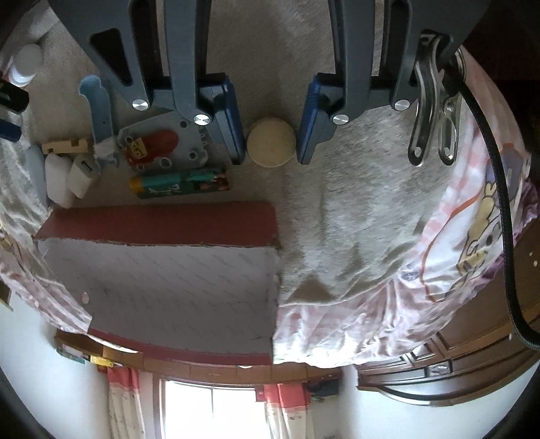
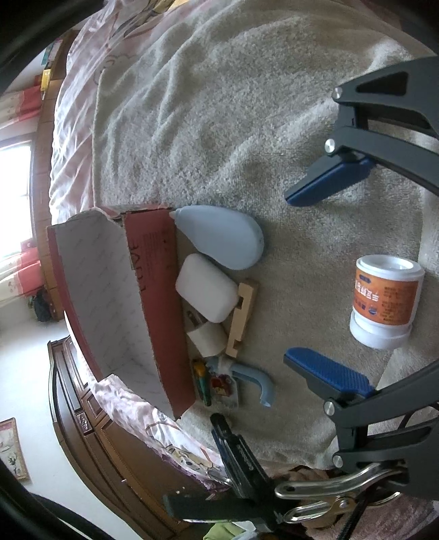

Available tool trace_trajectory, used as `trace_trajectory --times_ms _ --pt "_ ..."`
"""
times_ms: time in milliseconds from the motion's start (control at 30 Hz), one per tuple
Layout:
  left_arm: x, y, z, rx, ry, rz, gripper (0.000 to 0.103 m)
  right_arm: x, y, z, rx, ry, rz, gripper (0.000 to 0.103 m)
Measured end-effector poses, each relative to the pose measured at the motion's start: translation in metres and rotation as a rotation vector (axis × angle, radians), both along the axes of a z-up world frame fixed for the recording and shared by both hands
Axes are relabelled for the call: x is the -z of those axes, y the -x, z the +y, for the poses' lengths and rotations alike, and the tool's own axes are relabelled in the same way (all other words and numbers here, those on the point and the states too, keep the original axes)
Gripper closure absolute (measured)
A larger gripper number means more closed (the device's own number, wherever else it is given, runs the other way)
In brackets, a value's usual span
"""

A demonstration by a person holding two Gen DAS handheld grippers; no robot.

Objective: Organize rigid objects
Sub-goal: 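Reach to the round wooden disc and grasp it with the left tool, then grasp the white pill bottle with the right tool while the left tool lifts the disc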

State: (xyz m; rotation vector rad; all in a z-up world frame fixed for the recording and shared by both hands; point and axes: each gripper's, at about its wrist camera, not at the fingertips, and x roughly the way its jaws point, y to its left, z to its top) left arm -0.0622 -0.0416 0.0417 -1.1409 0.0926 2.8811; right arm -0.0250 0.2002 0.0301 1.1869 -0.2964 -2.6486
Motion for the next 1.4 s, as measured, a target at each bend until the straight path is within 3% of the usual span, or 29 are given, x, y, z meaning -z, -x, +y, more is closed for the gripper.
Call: trace_trajectory --times_ms 200,533,967,1233,1400 --pt "-0.007 -0.024 0.007 0.055 -0.021 -0.008 0.07 -0.001 -0.001 -0.001 -0.006 0.006 0.0 0.014" --pt "0.008 -0.055 0.027 0.128 -0.067 -0.073 0.07 -0.01 -0.021 -0.003 -0.019 -0.036 0.013 0.014" --pt "0.028 -0.068 0.026 0.131 -0.1 -0.093 0.07 0.014 -0.041 -0.018 -0.028 -0.089 -0.054 0.014" --pt "0.03 -0.07 0.028 0.125 -0.096 -0.08 0.07 0.021 -0.043 -0.033 0.011 -0.192 -0.037 0.013" --pt "0.031 -0.071 0.028 0.123 -0.088 -0.076 0.07 0.022 -0.045 -0.034 0.017 -0.203 -0.029 0.011"
